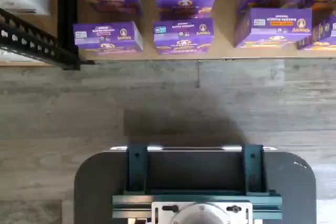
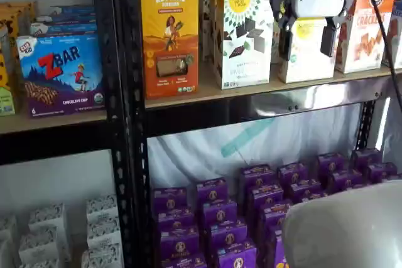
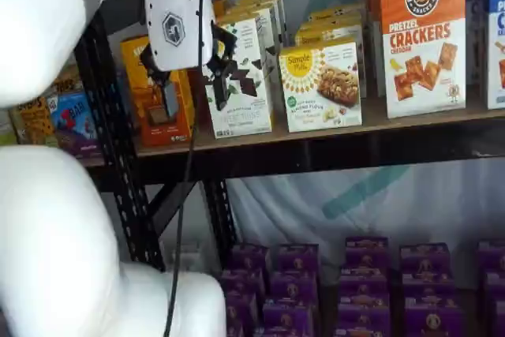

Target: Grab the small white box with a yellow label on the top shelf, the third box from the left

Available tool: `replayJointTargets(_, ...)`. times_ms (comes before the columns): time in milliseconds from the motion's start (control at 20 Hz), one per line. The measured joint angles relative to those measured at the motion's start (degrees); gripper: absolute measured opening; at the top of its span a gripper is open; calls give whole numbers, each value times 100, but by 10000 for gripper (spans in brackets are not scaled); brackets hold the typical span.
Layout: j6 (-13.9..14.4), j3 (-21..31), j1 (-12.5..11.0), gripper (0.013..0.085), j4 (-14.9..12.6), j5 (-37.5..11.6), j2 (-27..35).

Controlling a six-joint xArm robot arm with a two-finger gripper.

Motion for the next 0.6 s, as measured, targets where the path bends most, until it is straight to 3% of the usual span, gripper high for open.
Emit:
replayJointTargets(350, -98, -63, -187, 850, 190, 165, 94)
replayJointTargets(600, -252, -7, -298, 850, 117, -148, 91)
